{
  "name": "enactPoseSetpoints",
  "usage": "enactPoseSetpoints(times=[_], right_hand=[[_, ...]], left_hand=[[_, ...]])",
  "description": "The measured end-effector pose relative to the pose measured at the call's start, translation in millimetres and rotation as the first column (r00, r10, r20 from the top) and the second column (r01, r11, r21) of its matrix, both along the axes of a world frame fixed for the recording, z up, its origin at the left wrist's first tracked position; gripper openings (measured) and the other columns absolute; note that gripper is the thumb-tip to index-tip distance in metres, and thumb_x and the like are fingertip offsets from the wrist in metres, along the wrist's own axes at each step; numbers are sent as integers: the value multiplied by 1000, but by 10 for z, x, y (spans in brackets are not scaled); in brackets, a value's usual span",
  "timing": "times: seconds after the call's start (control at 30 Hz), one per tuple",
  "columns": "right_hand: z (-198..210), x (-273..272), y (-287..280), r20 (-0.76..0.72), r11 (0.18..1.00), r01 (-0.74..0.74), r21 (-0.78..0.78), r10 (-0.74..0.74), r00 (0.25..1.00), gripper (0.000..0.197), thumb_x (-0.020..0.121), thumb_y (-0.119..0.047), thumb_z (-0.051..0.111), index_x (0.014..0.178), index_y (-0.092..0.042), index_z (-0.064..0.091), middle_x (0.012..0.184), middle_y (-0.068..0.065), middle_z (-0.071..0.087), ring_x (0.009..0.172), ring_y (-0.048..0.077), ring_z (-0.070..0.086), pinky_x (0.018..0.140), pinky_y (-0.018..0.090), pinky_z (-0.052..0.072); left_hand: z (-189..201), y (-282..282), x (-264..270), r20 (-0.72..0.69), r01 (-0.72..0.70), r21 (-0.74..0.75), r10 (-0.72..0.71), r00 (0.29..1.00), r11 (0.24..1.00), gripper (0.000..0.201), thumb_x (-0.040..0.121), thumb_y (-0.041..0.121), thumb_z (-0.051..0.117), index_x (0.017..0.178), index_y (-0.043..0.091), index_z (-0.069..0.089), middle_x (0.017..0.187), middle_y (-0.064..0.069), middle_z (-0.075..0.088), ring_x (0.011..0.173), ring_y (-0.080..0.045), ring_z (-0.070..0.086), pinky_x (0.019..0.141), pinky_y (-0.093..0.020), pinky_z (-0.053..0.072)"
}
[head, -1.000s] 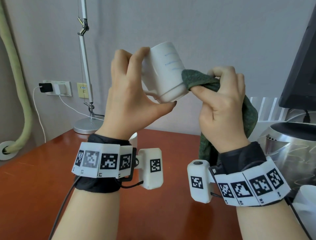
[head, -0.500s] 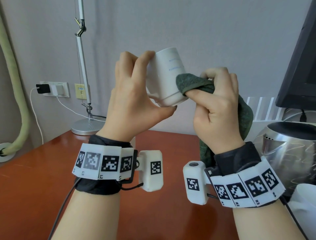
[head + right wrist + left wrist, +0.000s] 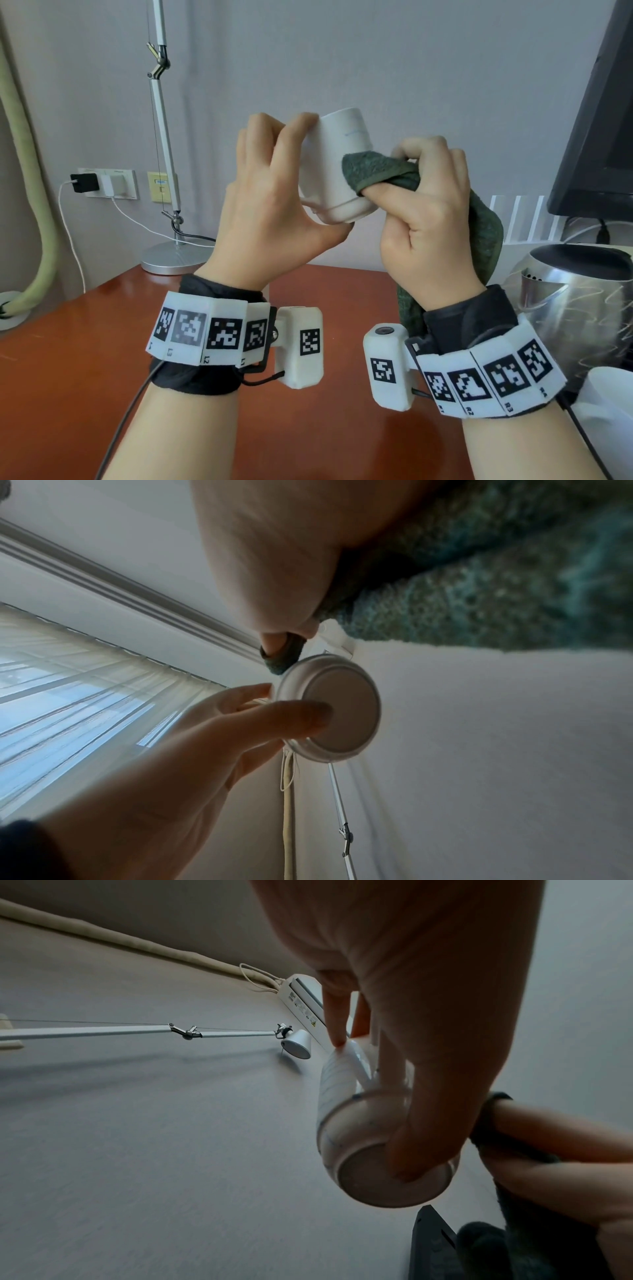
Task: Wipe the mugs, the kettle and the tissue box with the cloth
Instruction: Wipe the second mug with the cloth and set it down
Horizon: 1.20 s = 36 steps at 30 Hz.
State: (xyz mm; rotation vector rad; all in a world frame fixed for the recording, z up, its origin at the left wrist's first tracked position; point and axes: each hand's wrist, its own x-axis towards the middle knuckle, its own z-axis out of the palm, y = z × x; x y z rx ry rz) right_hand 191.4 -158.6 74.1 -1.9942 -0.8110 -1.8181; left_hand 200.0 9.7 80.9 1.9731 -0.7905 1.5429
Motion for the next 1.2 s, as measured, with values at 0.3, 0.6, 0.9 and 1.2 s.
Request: enactPoseSetpoints(times=[0.3, 0.6, 0.9, 1.2], right_hand=[[21, 30, -118, 1, 998, 14, 63, -14, 1000, 37, 72, 9, 38, 76, -3, 73, 98, 22, 58, 82, 39, 47, 69, 45, 39], [39, 38, -125, -30, 995, 57, 80, -54, 998, 42, 74, 9, 37, 90, -7, 73, 104, 23, 55, 87, 35, 44, 72, 43, 38], [27, 8, -55, -22, 1000, 13, 21, -13, 1000, 40, 72, 10, 40, 87, -7, 73, 102, 22, 57, 83, 37, 46, 69, 44, 39], [52, 13, -135, -47, 994, 28, 109, -23, 999, 39, 75, 6, 35, 87, -1, 72, 99, 23, 54, 86, 37, 46, 71, 45, 40]], left_hand=[[-6, -20, -2, -14, -18, 46, 19, 1000, 999, 83, 65, 39, 79, 132, 2, 49, 108, -16, 43, 100, -31, 47, 61, -46, 51], [-26, -110, -9, 22, -29, 131, 27, 999, 991, 79, 66, 35, 78, 133, 7, 47, 108, 2, 30, 100, -20, 40, 52, -22, 31], [-32, -73, 14, 6, -11, 117, 10, 1000, 993, 81, 64, 35, 79, 133, 8, 45, 108, 2, 30, 101, -20, 40, 51, -16, 30], [-21, -61, 10, -5, 9, 124, -9, 1000, 992, 83, 63, 34, 81, 134, 9, 46, 109, 3, 30, 102, -23, 43, 52, -29, 42]])
